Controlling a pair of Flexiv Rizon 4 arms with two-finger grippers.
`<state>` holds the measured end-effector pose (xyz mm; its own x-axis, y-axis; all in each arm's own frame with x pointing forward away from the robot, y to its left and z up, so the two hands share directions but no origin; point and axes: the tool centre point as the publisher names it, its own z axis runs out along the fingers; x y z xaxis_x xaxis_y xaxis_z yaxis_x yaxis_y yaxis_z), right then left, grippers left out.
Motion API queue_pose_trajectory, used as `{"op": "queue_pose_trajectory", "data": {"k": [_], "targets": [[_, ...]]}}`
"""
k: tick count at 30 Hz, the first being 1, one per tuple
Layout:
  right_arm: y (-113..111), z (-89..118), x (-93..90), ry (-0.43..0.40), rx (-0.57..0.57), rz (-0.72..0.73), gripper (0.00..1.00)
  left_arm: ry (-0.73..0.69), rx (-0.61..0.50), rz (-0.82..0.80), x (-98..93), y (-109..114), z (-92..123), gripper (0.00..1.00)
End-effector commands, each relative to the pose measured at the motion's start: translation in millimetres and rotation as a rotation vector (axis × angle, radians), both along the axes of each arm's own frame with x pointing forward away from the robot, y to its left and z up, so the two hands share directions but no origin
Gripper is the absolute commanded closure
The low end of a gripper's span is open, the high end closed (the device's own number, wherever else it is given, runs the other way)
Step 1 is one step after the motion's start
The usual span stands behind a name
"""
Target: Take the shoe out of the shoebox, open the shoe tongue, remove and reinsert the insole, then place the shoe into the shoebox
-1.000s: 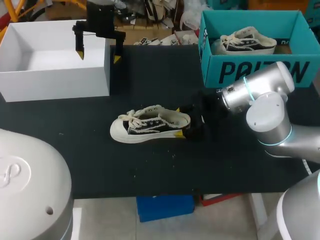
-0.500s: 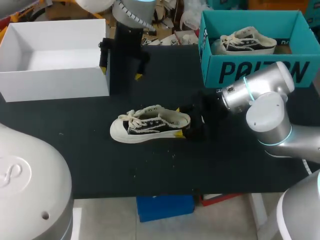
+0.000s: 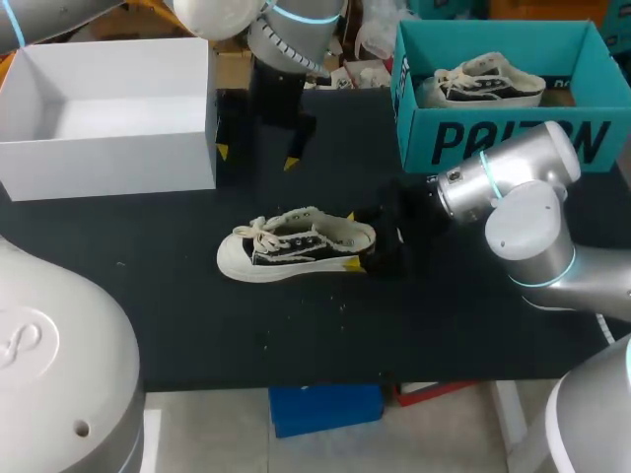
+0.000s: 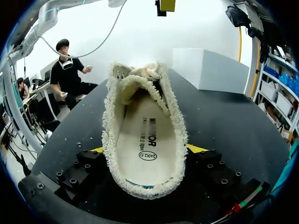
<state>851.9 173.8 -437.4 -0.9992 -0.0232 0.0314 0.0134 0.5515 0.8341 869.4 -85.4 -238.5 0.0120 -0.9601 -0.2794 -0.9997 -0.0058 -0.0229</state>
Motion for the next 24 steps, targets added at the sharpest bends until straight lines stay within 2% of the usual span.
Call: {"op": "queue_pose_trajectory", "data": {"k": [1, 6, 11, 17, 24], "targets": [[2.1, -1.2, 1.1, 0.0, -0.002, -0.002, 1.0, -0.066, 0.057, -0.012, 0.1, -4.7, 9.0, 0.0], [2.1, -1.2, 1.1, 0.0, -0.002, -0.002, 1.0, -0.098, 0.058, -0.027, -12.6, -25.7, -2.7, 0.0], [2.1, -1.2, 1.1, 0.0, -0.002, -0.002, 1.0, -0.103, 0.04, -0.043, -26.3, -46.1, -24.8, 0.0], [2.1, -1.2, 1.1, 0.0, -0.002, -0.002, 1.0, -0.086, 0.016, -0.045, -37.2, -59.5, -46.2, 0.0], [2.1, -1.2, 1.1, 0.0, -0.002, -0.002, 1.0, -0.042, 0.044, -0.076, -45.6, -79.0, -70.6, 0.0]]}}
